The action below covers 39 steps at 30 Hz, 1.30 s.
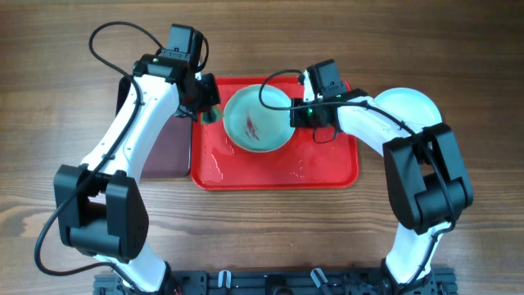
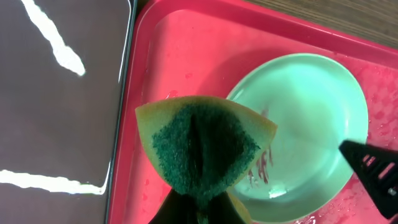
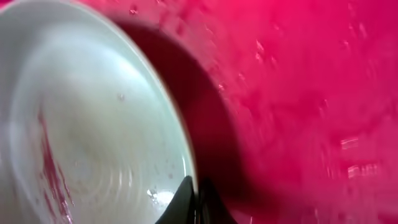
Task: Clean dirty plates on tray and stack at the side
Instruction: 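Move the right gripper to grasp the rim of the pale green plate, then scrub the pale green plate with the sponge while right gripper holds it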
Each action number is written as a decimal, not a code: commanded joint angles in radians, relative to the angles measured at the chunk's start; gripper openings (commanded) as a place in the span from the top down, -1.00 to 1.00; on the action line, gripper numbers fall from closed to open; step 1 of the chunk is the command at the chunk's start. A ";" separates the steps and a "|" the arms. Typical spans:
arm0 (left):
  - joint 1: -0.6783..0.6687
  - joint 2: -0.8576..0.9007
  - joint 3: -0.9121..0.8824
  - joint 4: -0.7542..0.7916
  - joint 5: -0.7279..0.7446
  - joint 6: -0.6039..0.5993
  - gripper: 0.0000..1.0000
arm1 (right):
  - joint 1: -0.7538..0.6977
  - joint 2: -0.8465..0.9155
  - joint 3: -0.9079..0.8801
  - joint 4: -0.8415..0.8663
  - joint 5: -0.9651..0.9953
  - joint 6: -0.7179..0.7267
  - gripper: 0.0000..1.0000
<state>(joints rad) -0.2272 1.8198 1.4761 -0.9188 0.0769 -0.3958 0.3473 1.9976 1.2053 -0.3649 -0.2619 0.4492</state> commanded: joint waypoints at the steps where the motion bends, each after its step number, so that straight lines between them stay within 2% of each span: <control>1: 0.002 0.008 -0.004 0.006 0.009 -0.009 0.92 | 0.009 0.013 -0.010 -0.075 0.012 0.232 0.91; 3: 0.002 0.008 -0.004 0.011 0.009 -0.009 0.92 | 0.009 0.013 -0.010 -0.085 -0.020 0.232 0.85; 4: 0.002 0.008 -0.004 0.011 0.009 -0.009 0.92 | 0.009 0.013 -0.010 -0.085 -0.020 0.231 0.63; 6: 0.002 0.008 -0.004 0.010 0.009 -0.009 0.92 | 0.008 0.013 -0.010 -0.064 -0.019 0.217 0.32; 10: 0.002 0.008 -0.004 0.010 0.009 -0.009 0.92 | 0.009 0.013 -0.010 0.019 0.043 0.096 0.29; 13: 0.002 0.008 -0.004 0.011 0.009 -0.009 0.92 | 0.009 0.013 -0.010 0.044 0.091 0.029 0.40; 17: 0.000 0.010 -0.004 0.011 0.009 -0.010 0.92 | 0.009 0.013 -0.010 0.038 0.082 0.024 0.92; 25: -0.023 0.010 -0.005 0.017 0.009 -0.009 0.92 | 0.018 0.013 -0.010 -0.039 -0.029 0.024 0.91; 28: -0.038 0.019 -0.005 0.032 0.009 0.000 0.92 | 0.028 0.013 -0.010 -0.047 -0.077 -0.030 0.91; 34: -0.082 0.119 -0.005 0.042 0.016 0.121 0.92 | 0.036 0.013 -0.010 -0.050 -0.076 -0.035 0.91; 39: -0.092 0.231 -0.005 0.040 0.020 0.154 0.92 | 0.029 0.013 -0.010 -0.040 -0.080 -0.031 0.91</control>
<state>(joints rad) -0.3176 1.9961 1.4761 -0.8806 0.0807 -0.2863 0.3790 1.9862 1.2026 -0.4114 -0.3145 0.4316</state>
